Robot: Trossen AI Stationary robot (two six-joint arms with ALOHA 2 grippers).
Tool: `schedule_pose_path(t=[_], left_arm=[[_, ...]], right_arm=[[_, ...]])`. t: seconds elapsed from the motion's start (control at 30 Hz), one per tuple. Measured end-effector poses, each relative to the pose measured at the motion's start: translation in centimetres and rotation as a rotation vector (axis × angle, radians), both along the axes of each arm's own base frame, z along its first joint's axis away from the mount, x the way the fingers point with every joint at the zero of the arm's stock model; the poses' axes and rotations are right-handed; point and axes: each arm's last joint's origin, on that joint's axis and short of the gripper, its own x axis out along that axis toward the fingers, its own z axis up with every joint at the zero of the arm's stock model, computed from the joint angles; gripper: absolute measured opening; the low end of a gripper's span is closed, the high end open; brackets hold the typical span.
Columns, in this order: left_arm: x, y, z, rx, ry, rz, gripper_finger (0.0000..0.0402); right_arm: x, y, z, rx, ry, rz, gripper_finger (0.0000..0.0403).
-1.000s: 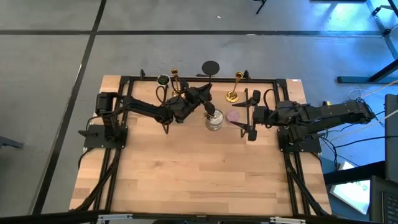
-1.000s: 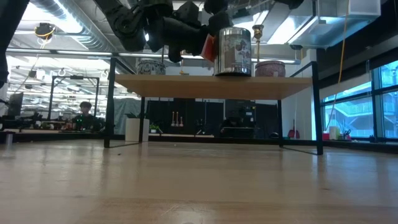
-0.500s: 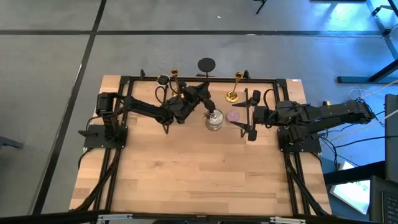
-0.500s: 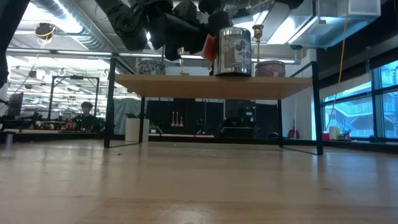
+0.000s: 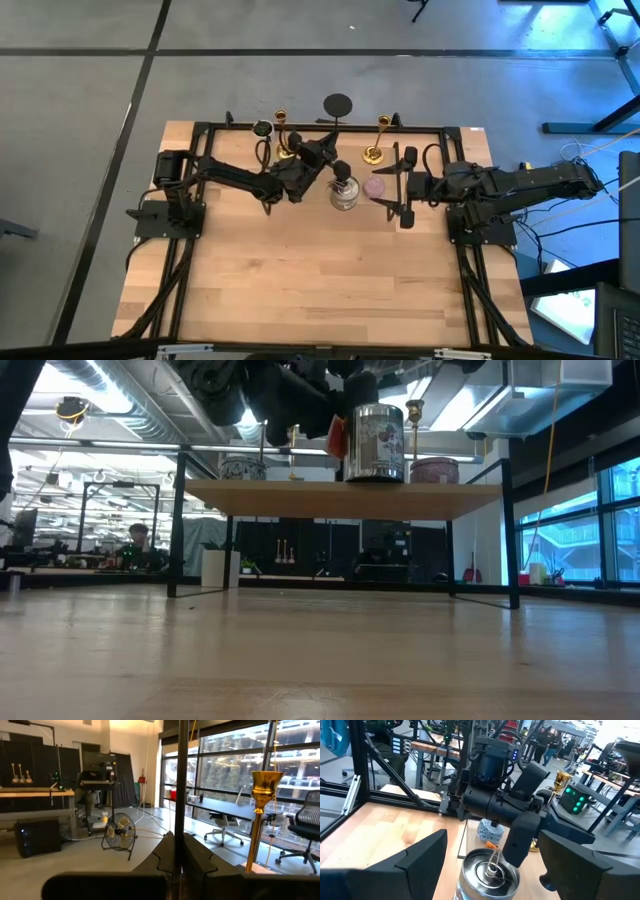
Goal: Pick & Place candle stick holders
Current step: Put the black candle holder on the shelf
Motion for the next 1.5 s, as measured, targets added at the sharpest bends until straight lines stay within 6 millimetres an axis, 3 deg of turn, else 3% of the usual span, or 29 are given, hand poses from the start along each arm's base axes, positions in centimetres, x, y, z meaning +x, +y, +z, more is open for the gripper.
schedule_pose_path(t=[0.43,1.5], left_arm=[[0.4,0.7,-1.2,-0.026,-0.002,-0.003,0.0008],[0.5,0.6,-1.3,-0.025,0.025,-0.006,0.0018]], right_arm=[[0.0,0.0,0.0,0.0,-0.002,0.003,0.0316],[0.0,0.0,0.0,0.001,-0.002,0.004,0.0316]])
